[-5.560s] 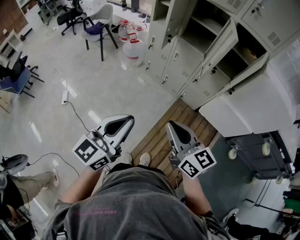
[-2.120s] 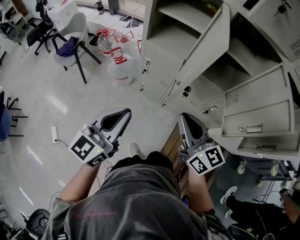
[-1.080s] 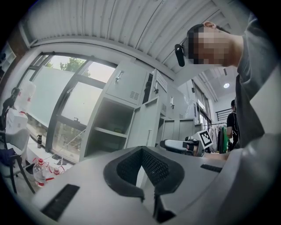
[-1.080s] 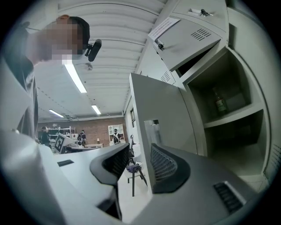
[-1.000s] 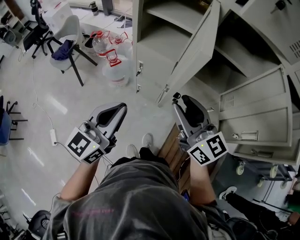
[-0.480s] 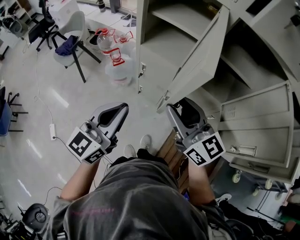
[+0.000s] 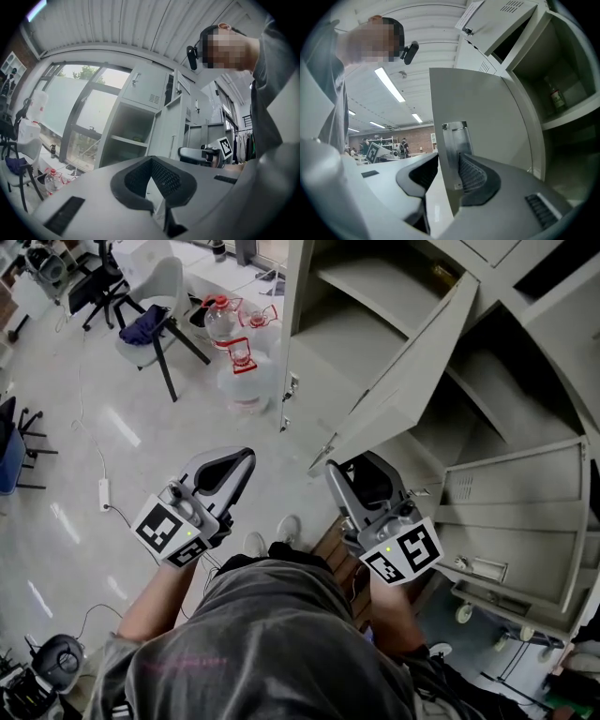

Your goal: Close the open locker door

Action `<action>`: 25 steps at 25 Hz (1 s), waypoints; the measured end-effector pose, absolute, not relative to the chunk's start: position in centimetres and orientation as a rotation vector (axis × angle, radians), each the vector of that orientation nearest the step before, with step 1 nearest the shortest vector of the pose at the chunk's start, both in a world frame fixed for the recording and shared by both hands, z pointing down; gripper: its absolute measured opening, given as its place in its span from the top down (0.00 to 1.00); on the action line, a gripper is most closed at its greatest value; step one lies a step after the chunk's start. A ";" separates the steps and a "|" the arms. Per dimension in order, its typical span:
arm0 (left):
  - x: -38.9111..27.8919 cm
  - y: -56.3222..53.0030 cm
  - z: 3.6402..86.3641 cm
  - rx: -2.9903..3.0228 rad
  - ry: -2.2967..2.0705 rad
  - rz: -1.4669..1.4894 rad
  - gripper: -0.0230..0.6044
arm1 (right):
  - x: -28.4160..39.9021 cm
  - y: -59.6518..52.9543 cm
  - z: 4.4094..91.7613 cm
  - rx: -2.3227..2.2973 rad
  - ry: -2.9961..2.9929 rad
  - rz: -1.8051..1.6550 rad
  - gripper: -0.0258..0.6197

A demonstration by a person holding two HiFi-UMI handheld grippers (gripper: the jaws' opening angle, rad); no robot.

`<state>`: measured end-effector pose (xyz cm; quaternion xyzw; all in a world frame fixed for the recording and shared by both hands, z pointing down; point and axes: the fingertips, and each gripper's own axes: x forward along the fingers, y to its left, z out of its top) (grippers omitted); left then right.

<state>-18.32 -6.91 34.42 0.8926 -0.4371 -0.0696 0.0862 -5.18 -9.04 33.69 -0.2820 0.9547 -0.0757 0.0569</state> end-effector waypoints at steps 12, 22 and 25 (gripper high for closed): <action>-18.4 -8.2 33.4 2.630 -1.381 -0.291 0.94 | -7.9 -9.9 33.7 -0.683 2.941 -0.220 0.75; -20.4 -9.8 34.0 2.633 -1.387 -0.290 0.94 | -10.4 -11.3 33.8 -0.665 2.945 -0.214 0.75; -21.5 -10.6 34.1 2.638 -1.379 -0.280 0.94 | -11.4 -12.0 33.7 -0.685 2.943 -0.209 0.75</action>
